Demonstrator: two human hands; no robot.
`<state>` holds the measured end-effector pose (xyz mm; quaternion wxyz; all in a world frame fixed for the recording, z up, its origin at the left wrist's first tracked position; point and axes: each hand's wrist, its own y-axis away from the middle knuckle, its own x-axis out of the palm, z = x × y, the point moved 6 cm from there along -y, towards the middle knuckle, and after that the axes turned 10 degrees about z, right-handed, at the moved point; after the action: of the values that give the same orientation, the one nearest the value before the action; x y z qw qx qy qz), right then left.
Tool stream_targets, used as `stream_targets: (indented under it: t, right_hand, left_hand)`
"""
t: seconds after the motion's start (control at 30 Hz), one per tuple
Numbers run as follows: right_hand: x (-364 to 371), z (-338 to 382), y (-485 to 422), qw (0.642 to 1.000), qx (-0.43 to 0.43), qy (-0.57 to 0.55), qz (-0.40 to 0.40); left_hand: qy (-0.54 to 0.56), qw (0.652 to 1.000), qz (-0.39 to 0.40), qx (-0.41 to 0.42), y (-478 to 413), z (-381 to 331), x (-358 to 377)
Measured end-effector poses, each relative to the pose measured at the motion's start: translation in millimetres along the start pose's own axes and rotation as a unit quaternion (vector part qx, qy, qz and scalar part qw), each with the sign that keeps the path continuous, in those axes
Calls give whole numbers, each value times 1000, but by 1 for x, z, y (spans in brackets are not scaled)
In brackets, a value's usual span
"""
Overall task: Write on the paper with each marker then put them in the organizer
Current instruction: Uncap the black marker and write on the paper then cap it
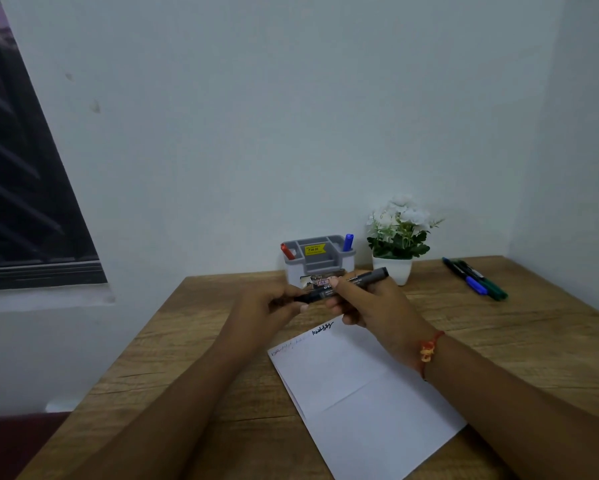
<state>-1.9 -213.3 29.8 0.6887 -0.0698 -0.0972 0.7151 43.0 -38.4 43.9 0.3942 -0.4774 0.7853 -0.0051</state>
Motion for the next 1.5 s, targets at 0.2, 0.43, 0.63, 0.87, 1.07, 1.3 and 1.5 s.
stream_targets:
  t: [0.2, 0.43, 0.63, 0.87, 1.07, 1.3, 1.5]
  right_hand:
    - [4, 2, 0, 999, -18, -35, 31]
    - [10, -3, -1, 991, 27, -126, 46]
    - [-1, -11, -3, 993, 79, -87, -14]
    - [-14, 0, -3, 903, -19, 428, -26]
    - [-6, 1, -3, 871, -54, 489, 0]
    - [-5, -1, -4, 841, -57, 538, 6]
    - [-6, -4, -7, 824, -66, 563, 1]
  left_hand:
    - [70, 997, -2, -16, 5, -1, -3]
    - [132, 990, -12, -43, 4, 4, -9]
    - [168, 974, -154, -10, 2, -7, -27]
    - [33, 953, -298, 49, -20, -35, -66]
    - [-46, 957, -285, 38, -61, -24, -66]
    - [-46, 971, -232, -23, -84, 3, -40]
    - [-36, 978, -193, -66, -86, 13, -27]
